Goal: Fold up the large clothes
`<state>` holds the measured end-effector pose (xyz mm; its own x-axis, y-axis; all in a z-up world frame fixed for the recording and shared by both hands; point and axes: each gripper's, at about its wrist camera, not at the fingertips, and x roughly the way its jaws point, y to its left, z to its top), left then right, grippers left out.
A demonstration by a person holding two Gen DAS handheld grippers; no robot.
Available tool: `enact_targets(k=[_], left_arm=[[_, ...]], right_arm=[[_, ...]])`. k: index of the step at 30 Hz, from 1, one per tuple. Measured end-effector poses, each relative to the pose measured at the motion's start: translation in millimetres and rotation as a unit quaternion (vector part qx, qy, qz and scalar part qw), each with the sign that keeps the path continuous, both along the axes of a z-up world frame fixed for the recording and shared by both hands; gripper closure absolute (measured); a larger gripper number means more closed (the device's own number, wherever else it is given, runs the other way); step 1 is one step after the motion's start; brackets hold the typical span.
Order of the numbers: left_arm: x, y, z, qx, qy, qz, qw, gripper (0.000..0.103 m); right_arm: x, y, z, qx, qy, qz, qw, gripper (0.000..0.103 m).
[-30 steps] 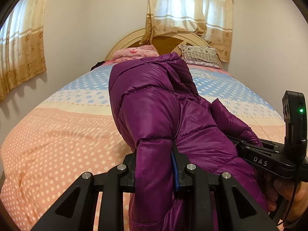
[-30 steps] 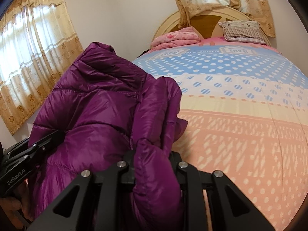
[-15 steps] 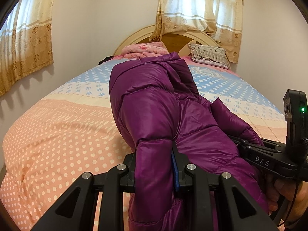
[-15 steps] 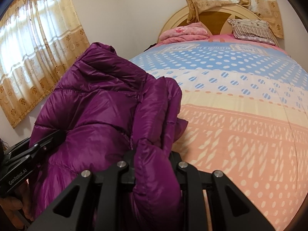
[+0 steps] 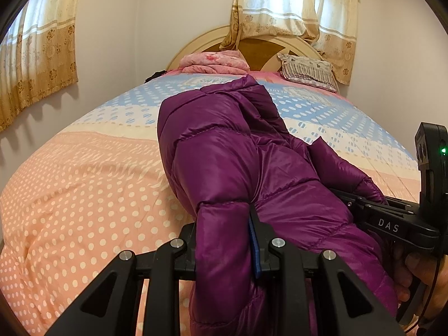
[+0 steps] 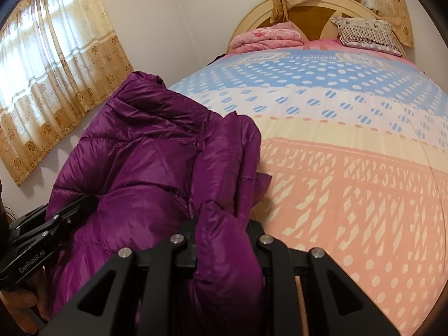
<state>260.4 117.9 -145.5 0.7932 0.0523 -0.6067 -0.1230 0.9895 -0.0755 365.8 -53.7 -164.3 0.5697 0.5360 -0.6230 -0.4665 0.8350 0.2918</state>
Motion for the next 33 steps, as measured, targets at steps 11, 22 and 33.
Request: enact_targets(k=[11,22,33], left_arm=[[5,5,-12,0.001,0.021,0.003,0.9998,0.065],[4,9,-28,0.015,0.025,0.021,0.9993,0.030],[3,14,-33,-0.014,0.018,0.039,0.9990,0.024]], right_arm=[[4,3,-3,-0.005,0.011,-0.002,1.000,0.080],[8,1,-16,-0.004,0.040,-0.009,0.999,0.066],[3,5,-20,-0.022,0.036,-0.018,0.999,0.059]])
